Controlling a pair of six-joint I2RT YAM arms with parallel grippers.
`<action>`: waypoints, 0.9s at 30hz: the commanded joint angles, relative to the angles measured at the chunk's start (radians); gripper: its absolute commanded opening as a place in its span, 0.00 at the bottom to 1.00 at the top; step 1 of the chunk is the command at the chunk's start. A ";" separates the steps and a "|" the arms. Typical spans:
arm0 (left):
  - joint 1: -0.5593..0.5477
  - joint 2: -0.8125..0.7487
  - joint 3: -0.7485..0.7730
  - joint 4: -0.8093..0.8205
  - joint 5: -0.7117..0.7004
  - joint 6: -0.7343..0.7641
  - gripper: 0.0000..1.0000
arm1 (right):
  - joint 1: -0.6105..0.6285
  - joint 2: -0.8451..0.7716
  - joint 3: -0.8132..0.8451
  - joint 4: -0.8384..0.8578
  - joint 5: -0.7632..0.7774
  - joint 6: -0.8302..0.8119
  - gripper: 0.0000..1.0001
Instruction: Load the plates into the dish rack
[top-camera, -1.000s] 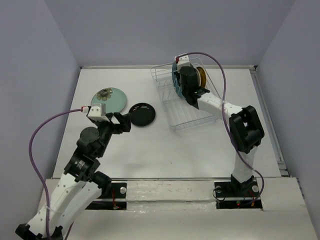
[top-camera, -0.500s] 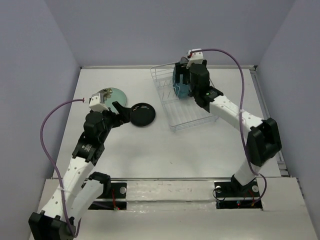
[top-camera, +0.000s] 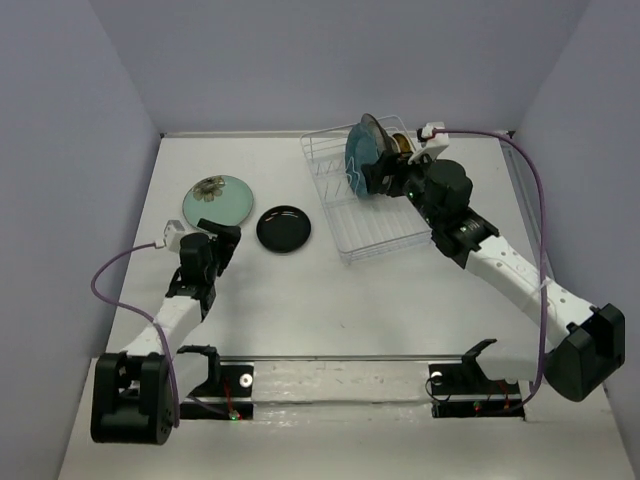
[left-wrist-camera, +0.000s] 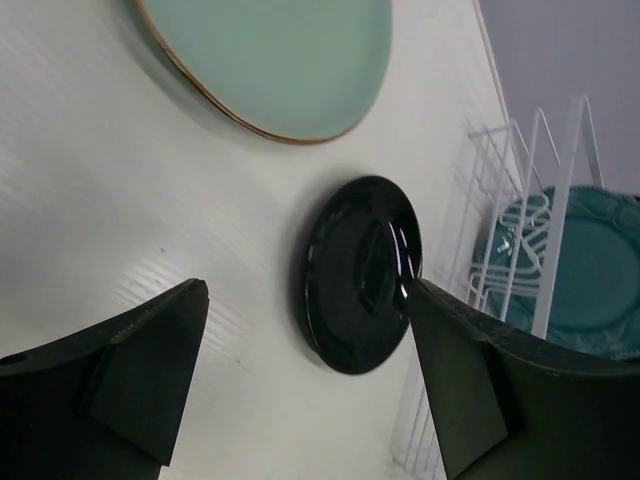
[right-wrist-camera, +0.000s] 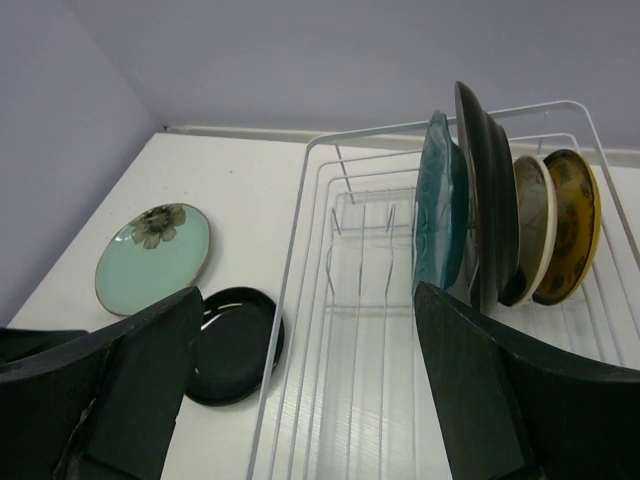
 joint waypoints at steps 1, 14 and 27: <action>0.046 0.092 -0.011 0.221 -0.151 -0.173 0.88 | 0.001 -0.037 -0.011 0.025 -0.087 0.030 0.92; 0.146 0.566 0.213 0.235 -0.237 -0.177 0.74 | 0.001 -0.068 -0.008 0.022 -0.123 0.033 0.90; 0.207 0.632 0.192 0.449 -0.091 -0.132 0.05 | 0.001 -0.039 0.006 -0.001 -0.207 0.069 0.89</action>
